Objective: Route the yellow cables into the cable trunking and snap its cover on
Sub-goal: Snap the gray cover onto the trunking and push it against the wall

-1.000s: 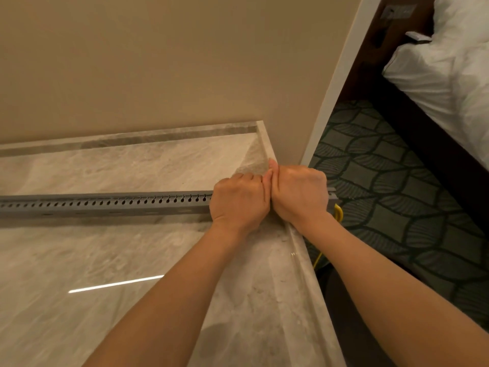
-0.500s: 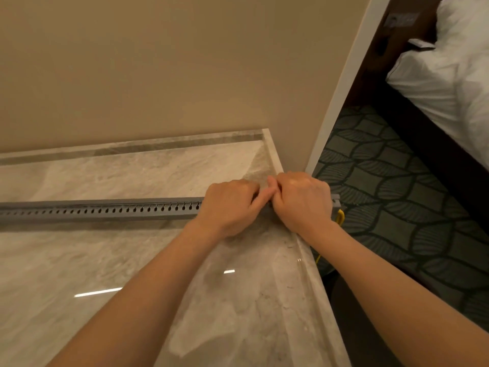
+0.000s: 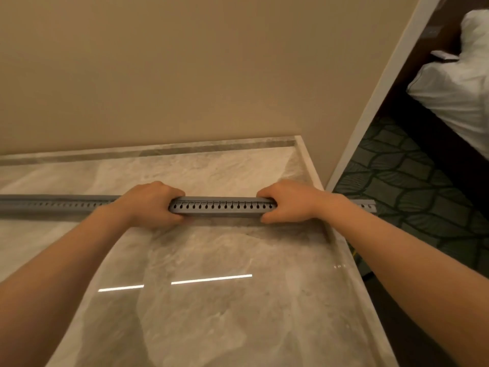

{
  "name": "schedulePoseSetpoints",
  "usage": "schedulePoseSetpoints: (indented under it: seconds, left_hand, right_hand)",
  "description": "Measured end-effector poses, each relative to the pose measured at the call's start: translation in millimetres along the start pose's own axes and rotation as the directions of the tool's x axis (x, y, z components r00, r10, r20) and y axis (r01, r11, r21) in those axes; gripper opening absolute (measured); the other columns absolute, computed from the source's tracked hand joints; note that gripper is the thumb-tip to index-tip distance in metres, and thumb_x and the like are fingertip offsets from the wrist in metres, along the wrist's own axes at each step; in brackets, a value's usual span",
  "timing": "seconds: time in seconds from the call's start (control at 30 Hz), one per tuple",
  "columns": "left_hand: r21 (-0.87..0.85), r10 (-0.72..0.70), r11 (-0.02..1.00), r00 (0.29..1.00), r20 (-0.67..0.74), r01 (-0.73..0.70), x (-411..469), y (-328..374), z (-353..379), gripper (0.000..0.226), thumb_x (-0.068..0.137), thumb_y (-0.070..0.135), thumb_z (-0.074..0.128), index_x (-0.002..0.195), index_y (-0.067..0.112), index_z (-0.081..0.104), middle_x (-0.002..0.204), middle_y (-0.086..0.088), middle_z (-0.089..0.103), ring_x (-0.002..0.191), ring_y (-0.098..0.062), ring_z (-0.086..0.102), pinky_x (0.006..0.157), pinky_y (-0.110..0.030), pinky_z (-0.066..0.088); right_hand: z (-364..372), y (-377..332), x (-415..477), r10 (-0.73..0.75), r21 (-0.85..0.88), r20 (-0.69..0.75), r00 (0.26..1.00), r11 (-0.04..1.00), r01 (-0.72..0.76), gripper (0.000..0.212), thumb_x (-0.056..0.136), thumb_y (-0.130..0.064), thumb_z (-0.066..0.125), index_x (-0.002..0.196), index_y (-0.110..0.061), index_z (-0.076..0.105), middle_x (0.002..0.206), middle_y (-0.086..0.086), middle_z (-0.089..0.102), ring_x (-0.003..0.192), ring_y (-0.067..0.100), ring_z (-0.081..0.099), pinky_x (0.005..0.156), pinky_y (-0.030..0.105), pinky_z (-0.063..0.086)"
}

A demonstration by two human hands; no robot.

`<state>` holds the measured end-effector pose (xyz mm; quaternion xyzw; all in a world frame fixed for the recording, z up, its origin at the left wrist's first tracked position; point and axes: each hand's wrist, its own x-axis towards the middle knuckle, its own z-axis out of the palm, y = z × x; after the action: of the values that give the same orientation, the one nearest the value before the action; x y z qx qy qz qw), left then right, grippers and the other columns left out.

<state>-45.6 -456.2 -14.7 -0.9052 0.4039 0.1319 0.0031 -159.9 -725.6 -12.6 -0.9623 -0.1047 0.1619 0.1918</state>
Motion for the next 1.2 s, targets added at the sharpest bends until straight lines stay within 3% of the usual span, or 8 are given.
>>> schedulePoseSetpoints:
  seconds: [0.1, 0.2, 0.33, 0.43, 0.67, 0.9, 1.1, 1.2]
  left_hand:
    - [-0.003, -0.005, 1.0, 1.0, -0.005, 0.005, -8, -11, 0, 0.02, 0.076, 0.043, 0.062, 0.069, 0.029, 0.051, 0.061, 0.01, 0.053, 0.06, -0.011, 0.051, 0.048, -0.026, 0.033]
    - [0.078, -0.018, 0.997, 0.999, -0.044, 0.021, -16, -23, -2, 0.024, 0.077, 0.044, 0.06, 0.065, 0.032, 0.043, 0.06, 0.012, 0.049, 0.061, -0.013, 0.049, 0.05, -0.026, 0.032]
    - [0.167, -0.025, 0.985, 0.987, -0.157, 0.051, -25, -40, 4, 0.019, 0.081, 0.043, 0.058, 0.077, 0.03, 0.044, 0.074, 0.01, 0.055, 0.069, -0.016, 0.05, 0.055, -0.029, 0.035]
    - [0.153, -0.026, 0.986, 0.967, -0.252, 0.066, -20, -46, 7, 0.029, 0.08, 0.046, 0.062, 0.077, 0.026, 0.042, 0.08, 0.005, 0.057, 0.067, -0.016, 0.045, 0.053, -0.028, 0.031]
    - [0.191, 0.094, 0.982, 0.896, -0.433, -0.011, -1, -49, 7, 0.041, 0.07, 0.039, 0.076, 0.081, 0.006, 0.054, 0.07, -0.011, 0.054, 0.062, -0.028, 0.05, 0.052, -0.029, 0.028]
    - [0.249, 0.111, 0.968, 0.887, -0.448, 0.005, 30, -63, -7, 0.041, 0.064, 0.032, 0.082, 0.08, 0.002, 0.059, 0.068, -0.016, 0.056, 0.058, -0.031, 0.056, 0.05, -0.034, 0.039]
    - [0.265, 0.186, 0.963, 0.833, -0.522, -0.049, 62, -80, -18, 0.067, 0.076, 0.067, 0.034, 0.076, 0.004, 0.054, 0.065, -0.012, 0.054, 0.055, -0.028, 0.054, 0.049, -0.033, 0.04]
    - [0.264, 0.17, 0.964, 0.828, -0.534, -0.027, 74, -87, -20, 0.066, 0.078, 0.068, 0.033, 0.072, 0.005, 0.049, 0.063, -0.011, 0.05, 0.052, -0.026, 0.049, 0.049, -0.029, 0.03]
  right_hand:
    - [-4, -13, 18, 0.07, 0.232, 0.198, 0.978, 0.966, -0.117, 0.009, 0.075, -0.016, 0.064, 0.082, -0.02, 0.06, 0.064, -0.006, 0.064, 0.054, 0.006, 0.061, 0.05, 0.018, 0.043]
    - [-3, -28, 33, 0.068, 0.359, 0.275, 0.959, 0.918, -0.168, 0.014, 0.075, -0.008, 0.061, 0.089, -0.012, 0.06, 0.065, 0.002, 0.067, 0.053, 0.013, 0.064, 0.049, 0.021, 0.05]
    - [2, -38, 42, 0.037, 0.061, 0.045, 0.998, 0.997, -0.04, 0.014, 0.073, -0.026, 0.063, 0.07, -0.029, 0.05, 0.065, -0.009, 0.055, 0.055, 0.007, 0.05, 0.049, 0.024, 0.037]
    - [2, -35, 43, -0.016, -0.082, -0.099, 0.995, 0.997, 0.007, 0.01, 0.075, -0.036, 0.061, 0.082, -0.031, 0.054, 0.067, -0.011, 0.055, 0.059, 0.008, 0.051, 0.048, 0.024, 0.032]
    - [-3, -19, 60, -0.057, -0.21, -0.269, 0.962, 0.978, -0.001, 0.04, 0.077, -0.067, 0.052, 0.092, -0.029, 0.048, 0.069, -0.012, 0.055, 0.057, 0.007, 0.048, 0.047, 0.023, 0.031]
    - [-16, -8, 84, -0.121, -0.275, -0.392, 0.912, 0.961, 0.01, 0.036, 0.083, -0.056, 0.055, 0.091, -0.021, 0.05, 0.071, -0.006, 0.054, 0.066, 0.02, 0.054, 0.052, 0.029, 0.027]
    - [-37, 13, 109, -0.201, -0.294, -0.474, 0.857, 0.954, 0.062, 0.037, 0.083, -0.045, 0.062, 0.099, -0.011, 0.059, 0.094, 0.005, 0.061, 0.089, 0.022, 0.05, 0.076, 0.031, 0.035]
    - [-43, 22, 123, -0.238, -0.304, -0.498, 0.834, 0.948, 0.089, 0.041, 0.08, -0.038, 0.068, 0.101, -0.003, 0.062, 0.092, 0.011, 0.06, 0.09, 0.027, 0.05, 0.08, 0.034, 0.039]
